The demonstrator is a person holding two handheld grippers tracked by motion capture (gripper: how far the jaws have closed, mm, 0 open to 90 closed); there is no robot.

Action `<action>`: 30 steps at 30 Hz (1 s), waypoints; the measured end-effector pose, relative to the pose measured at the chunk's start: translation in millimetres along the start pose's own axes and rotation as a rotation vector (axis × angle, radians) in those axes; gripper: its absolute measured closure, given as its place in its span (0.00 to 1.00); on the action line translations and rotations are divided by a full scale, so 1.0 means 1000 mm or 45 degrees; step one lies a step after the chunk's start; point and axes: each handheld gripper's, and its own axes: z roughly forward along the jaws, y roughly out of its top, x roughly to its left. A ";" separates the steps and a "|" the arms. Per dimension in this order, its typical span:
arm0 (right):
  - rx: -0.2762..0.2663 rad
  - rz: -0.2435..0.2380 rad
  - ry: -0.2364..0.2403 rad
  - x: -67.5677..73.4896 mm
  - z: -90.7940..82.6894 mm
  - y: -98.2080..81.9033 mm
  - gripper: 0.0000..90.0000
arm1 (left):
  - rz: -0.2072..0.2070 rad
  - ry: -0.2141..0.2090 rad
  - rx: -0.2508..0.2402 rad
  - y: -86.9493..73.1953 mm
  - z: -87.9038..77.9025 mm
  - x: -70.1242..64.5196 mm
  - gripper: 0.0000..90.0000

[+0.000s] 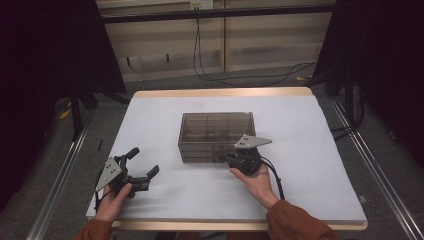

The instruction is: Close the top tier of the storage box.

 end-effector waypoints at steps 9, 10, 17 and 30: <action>0.031 0.007 0.073 0.003 -0.017 -0.002 0.87 | 0.005 0.005 -0.002 0.000 0.000 0.000 0.01; 0.030 0.017 0.077 0.003 -0.022 -0.003 0.83 | 0.008 0.007 -0.001 0.000 0.000 0.000 0.01; 0.049 0.017 0.044 0.001 -0.052 -0.012 0.59 | 0.005 0.005 -0.001 0.000 0.000 0.000 0.01; 0.062 0.084 -0.112 -0.013 -0.108 -0.046 0.28 | 0.006 0.004 -0.001 0.000 0.000 0.000 0.01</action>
